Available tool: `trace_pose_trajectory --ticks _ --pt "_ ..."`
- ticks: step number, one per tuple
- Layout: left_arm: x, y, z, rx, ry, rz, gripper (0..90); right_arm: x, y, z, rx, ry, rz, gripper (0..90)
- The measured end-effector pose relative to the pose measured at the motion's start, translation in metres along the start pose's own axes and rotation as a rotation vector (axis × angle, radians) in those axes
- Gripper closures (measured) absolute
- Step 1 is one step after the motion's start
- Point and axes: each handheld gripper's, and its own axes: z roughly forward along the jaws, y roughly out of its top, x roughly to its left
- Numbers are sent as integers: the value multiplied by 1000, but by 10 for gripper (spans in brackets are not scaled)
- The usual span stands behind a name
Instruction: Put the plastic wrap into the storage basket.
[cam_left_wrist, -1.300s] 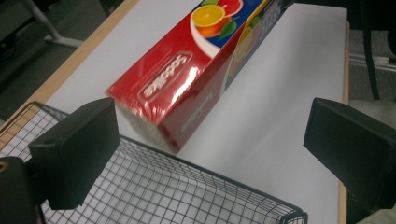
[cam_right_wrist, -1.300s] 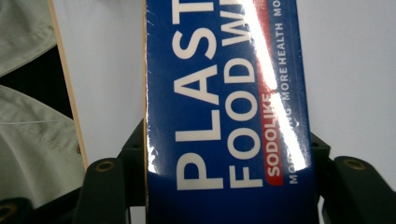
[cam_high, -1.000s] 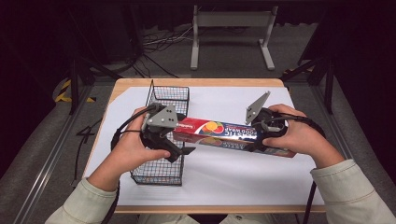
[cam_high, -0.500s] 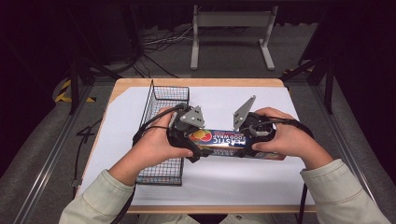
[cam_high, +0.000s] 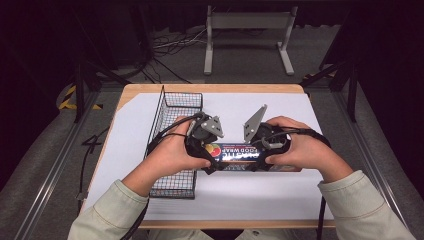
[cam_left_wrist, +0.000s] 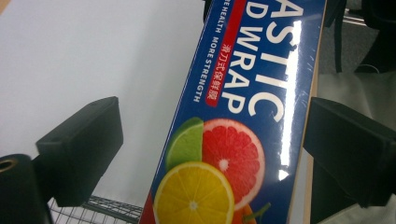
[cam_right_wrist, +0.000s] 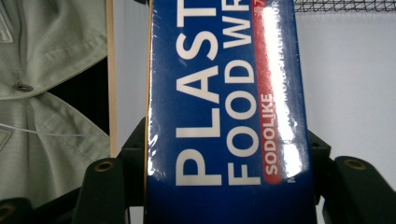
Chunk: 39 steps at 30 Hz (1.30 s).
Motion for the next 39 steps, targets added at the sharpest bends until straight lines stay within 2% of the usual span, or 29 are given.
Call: trace_pose_trajectory --ticks 5,8,18,20,23,25,28,39 --pt "-1 2 6 44 7 39 75 1 6 2 7 3 -19 398" --pt "-4 3 8 73 -29 45 100 1 9 3 8 4 -31 399" --pt "-7 6 17 140 -59 64 192 2 11 4 13 3 -47 399" --pt "-7 7 19 129 -66 56 210 1 11 4 15 20 -41 399" --pt "-6 9 19 118 -89 57 284 2 11 5 14 21 -43 400" --pt "-5 10 19 118 -104 75 300 1 10 4 11 29 -57 400" --pt "-7 11 21 124 -132 107 376 2 10 5 20 31 -82 400" --pt "-7 9 23 109 -133 121 399 2 8 7 21 43 -86 397"
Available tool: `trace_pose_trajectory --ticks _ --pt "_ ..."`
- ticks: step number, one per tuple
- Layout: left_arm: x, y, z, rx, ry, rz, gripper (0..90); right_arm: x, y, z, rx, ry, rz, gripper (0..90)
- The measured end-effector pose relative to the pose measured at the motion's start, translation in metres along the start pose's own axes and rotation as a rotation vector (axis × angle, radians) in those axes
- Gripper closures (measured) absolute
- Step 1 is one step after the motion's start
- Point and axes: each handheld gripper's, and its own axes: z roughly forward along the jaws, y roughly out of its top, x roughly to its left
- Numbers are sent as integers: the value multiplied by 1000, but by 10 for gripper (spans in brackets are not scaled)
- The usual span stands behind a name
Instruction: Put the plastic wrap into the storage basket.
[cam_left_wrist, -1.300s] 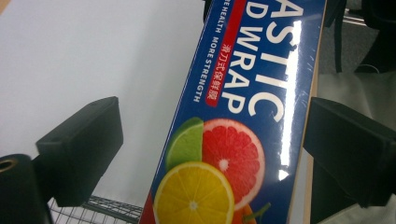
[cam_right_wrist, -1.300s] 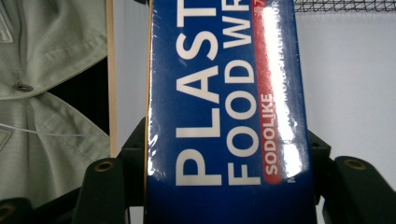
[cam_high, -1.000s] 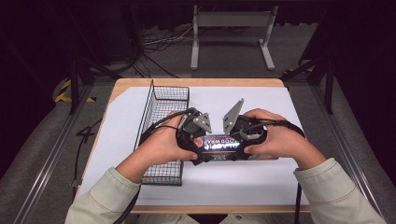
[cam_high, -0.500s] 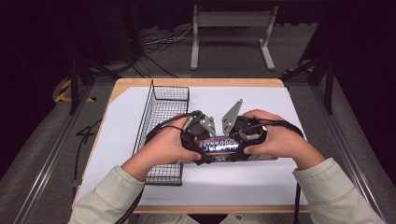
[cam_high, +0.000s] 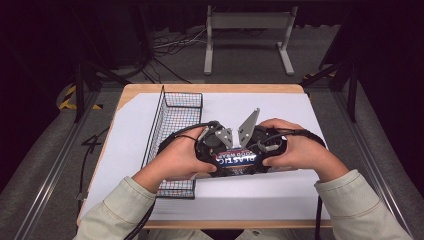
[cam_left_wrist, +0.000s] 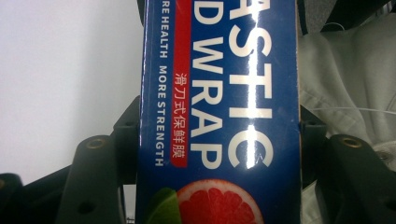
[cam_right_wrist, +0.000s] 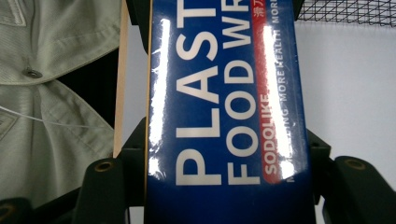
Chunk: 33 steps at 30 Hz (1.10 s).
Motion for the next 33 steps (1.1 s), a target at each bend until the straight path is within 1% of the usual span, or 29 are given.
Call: trace_pose_trajectory --ticks 2,7,9,12,15,16,17,18,19,20,21,22,23,24,25,26,27,28,29,30,31,32,33 --pt "0 -1 0 -5 15 3 401 0 0 0 2 -14 -5 396" --pt "-1 -2 1 -8 20 1 404 -1 0 1 -1 -19 -10 394" --pt "-1 -1 1 -11 24 8 404 -1 0 1 0 -20 -12 393" --pt "-2 -1 0 -7 41 6 405 -1 -1 1 -2 -27 -20 387" --pt "-2 -1 -1 -4 36 -1 407 0 -1 0 -17 -46 -38 366" --pt "-2 0 -2 7 33 -1 407 0 -1 -1 -34 -48 -43 354" --pt "-2 0 -2 10 30 4 407 1 -2 -2 -61 -44 -36 323" --pt "-2 1 -3 9 34 -6 407 1 -2 -3 -85 -48 -36 290" --pt "-2 2 -4 9 37 -5 408 1 -3 -6 -105 -64 -39 258" --pt "-2 2 -5 9 37 -7 408 0 -3 -8 -114 -83 -56 244" --pt "-2 3 -7 8 40 -7 408 0 -3 -9 -119 -96 -59 237" --pt "-2 3 -7 8 40 -7 407 0 -3 -9 -119 -96 -59 237" --pt "-2 4 -9 8 42 -17 407 0 -3 -15 -141 -115 -63 234" --pt "-1 4 -12 13 41 -58 407 1 -3 -18 -162 -130 -54 234" --pt "-1 4 -13 12 28 -79 407 2 -4 -20 -187 -138 -51 233" --pt "-1 4 -14 11 31 -79 407 3 -4 -23 -216 -145 -45 234" --pt "-2 3 -15 4 30 -100 407 3 -5 -26 -237 -149 -51 234" --pt "-1 3 -16 1 26 -110 407 4 -6 -30 -254 -158 -41 231" --pt "-1 2 -18 -1 30 -131 407 4 -7 -33 -279 -170 -33 226" --pt "0 2 -19 -4 34 -139 407 4 -8 -36 -303 -184 -26 225" --pt "0 2 -19 -4 34 -139 407 4 -8 -36 -303 -184 -26 225" --pt "1 1 -21 -10 47 -140 407 4 -9 -38 -327 -197 -14 225" --pt "2 1 -23 -13 47 -147 407 5 -12 -47 -380 -247 9 223"
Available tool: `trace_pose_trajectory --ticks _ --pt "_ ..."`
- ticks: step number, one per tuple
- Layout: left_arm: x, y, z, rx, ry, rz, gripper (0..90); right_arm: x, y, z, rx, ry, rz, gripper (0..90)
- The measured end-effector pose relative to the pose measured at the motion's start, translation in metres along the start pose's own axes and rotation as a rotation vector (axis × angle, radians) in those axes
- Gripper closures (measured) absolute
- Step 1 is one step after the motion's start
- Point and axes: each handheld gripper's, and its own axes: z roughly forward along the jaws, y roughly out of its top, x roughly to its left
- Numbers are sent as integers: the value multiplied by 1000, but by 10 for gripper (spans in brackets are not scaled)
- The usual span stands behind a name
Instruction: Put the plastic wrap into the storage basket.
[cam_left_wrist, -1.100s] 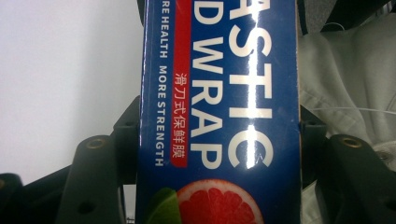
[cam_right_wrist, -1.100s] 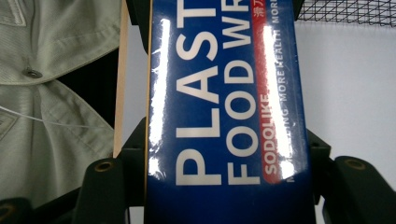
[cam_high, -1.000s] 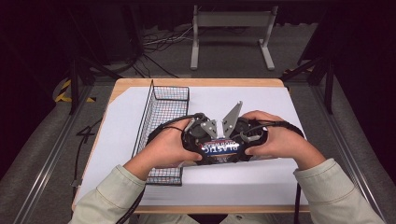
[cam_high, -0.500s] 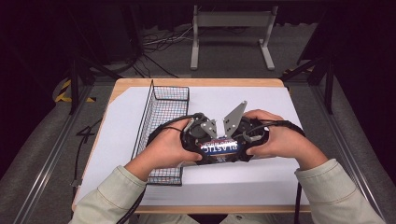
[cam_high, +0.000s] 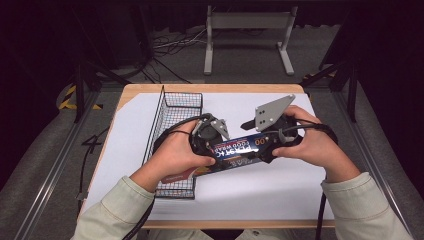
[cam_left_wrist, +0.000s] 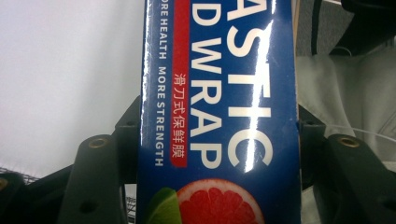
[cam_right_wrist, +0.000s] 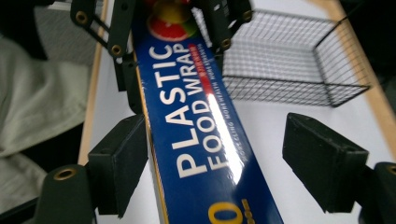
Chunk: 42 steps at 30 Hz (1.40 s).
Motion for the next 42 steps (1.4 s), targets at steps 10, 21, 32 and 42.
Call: trace_pose_trajectory --ticks 10,21,32,42 --pt "10 -6 -11 4 63 -133 406 -11 -11 -23 -119 -154 146 223" --pt "25 -16 -24 -25 146 -306 406 -20 -46 -32 -178 -239 276 229" --pt "32 -22 -33 -69 275 -440 404 -24 -101 -22 -203 -318 438 249" --pt "41 -30 -38 -112 362 -572 402 -21 -132 -9 -180 -384 540 261"
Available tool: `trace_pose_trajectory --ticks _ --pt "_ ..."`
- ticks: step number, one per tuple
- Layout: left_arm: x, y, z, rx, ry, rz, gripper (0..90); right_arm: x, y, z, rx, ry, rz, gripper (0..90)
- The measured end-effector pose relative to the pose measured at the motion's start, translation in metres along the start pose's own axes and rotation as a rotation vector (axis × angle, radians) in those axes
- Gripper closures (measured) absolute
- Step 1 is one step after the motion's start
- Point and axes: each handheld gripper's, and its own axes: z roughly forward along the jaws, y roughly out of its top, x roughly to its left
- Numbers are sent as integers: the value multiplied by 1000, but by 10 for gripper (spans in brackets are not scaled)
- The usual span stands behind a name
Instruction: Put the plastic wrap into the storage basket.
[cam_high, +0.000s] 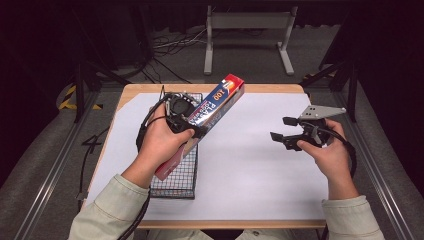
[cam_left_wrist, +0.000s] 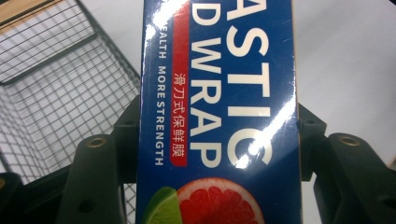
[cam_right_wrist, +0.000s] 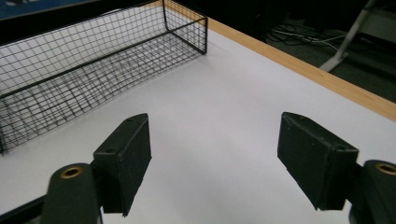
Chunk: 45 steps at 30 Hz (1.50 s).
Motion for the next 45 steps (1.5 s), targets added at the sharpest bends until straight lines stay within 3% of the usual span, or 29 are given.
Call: trace_pose_trajectory --ticks 5,9,15,22,25,28,35,41,45 --pt "8 -2 -1 -25 26 -95 401 -3 -8 4 11 -13 42 269" --pt "13 -3 -3 -36 48 -133 400 -4 -10 6 21 -26 59 271" --pt "18 -6 -4 -38 93 -210 400 -3 -11 8 50 -96 82 277" --pt "23 -11 -3 -39 135 -252 399 -7 -15 17 68 -121 93 287" --pt "26 -15 -5 -68 136 -284 399 -9 -17 21 45 -158 108 293" --pt "28 -19 -4 -67 166 -313 399 -9 -18 24 42 -219 110 303" --pt "33 -20 0 -57 216 -363 399 -12 -16 26 39 -250 114 304" --pt "30 -18 15 -43 280 -406 398 -16 -17 25 29 -269 120 303" --pt "30 -18 20 -46 280 -429 398 -16 -18 23 33 -287 110 301"
